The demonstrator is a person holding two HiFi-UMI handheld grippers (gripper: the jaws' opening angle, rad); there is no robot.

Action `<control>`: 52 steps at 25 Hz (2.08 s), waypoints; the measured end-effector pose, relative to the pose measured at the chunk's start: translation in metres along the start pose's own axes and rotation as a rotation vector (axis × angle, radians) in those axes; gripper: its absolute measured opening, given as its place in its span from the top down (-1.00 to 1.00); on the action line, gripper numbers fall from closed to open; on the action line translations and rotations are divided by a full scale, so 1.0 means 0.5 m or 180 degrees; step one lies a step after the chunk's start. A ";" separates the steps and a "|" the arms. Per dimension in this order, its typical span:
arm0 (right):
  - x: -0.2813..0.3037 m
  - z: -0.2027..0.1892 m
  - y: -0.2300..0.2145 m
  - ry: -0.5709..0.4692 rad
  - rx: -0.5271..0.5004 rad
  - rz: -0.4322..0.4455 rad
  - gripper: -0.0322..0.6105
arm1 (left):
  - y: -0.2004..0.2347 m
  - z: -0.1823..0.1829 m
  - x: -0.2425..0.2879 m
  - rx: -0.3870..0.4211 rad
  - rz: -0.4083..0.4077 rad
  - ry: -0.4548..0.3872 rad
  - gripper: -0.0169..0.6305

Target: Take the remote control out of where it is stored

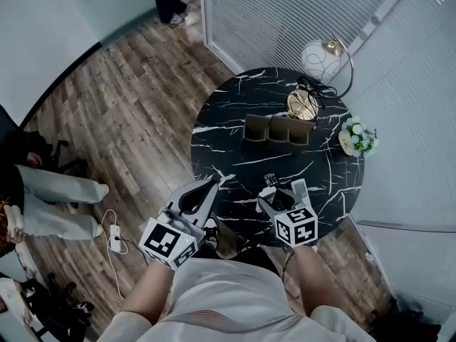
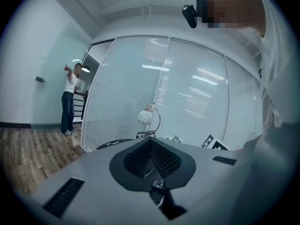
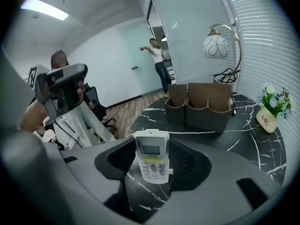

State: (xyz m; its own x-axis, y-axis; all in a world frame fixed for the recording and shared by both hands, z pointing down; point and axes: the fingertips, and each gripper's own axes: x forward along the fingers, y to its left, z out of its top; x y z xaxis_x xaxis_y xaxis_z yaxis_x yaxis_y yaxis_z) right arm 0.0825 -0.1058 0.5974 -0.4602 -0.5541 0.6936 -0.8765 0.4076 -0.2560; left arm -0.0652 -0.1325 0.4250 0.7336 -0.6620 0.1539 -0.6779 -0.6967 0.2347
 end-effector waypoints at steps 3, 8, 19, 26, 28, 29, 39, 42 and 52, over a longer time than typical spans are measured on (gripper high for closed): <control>0.041 -0.053 0.004 0.0349 -0.0049 0.0040 0.18 | -0.004 0.000 -0.002 0.0011 -0.0008 -0.0003 0.92; 0.104 -0.105 -0.010 0.0786 -0.0218 -0.0042 0.18 | 0.001 0.004 -0.011 0.0010 0.0027 -0.0012 0.92; 0.207 -0.155 -0.030 0.1277 -0.0445 -0.0242 0.18 | 0.029 0.003 -0.025 -0.0016 0.0101 -0.0011 0.92; 0.216 -0.192 -0.025 0.1253 -0.0392 -0.0256 0.18 | 0.047 -0.003 -0.031 -0.0031 0.0142 0.0015 0.92; 0.216 -0.193 -0.024 0.1190 -0.0365 -0.0239 0.18 | 0.044 -0.003 -0.027 -0.0034 0.0119 0.0015 0.92; 0.214 -0.189 -0.024 0.1140 -0.0346 -0.0230 0.18 | 0.041 -0.001 -0.025 -0.0030 0.0102 0.0013 0.92; 0.055 0.022 -0.021 -0.0309 -0.0042 -0.0185 0.42 | 0.003 0.025 -0.004 0.0059 -0.0025 -0.0055 0.92; -0.024 0.089 -0.030 -0.0801 -0.0025 -0.0297 0.71 | -0.013 0.038 0.002 0.0085 -0.0061 -0.0087 0.92; -0.237 0.210 -0.023 -0.1788 -0.0223 -0.0377 0.86 | -0.069 0.056 0.036 0.0282 -0.0187 -0.0127 0.92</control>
State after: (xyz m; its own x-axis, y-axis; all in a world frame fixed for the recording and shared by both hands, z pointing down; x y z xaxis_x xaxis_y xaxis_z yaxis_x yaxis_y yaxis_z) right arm 0.1324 -0.1210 0.4477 -0.3806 -0.8914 0.2462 -0.9240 0.3559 -0.1400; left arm -0.0299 -0.1280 0.3926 0.7708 -0.6286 0.1036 -0.6368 -0.7551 0.1560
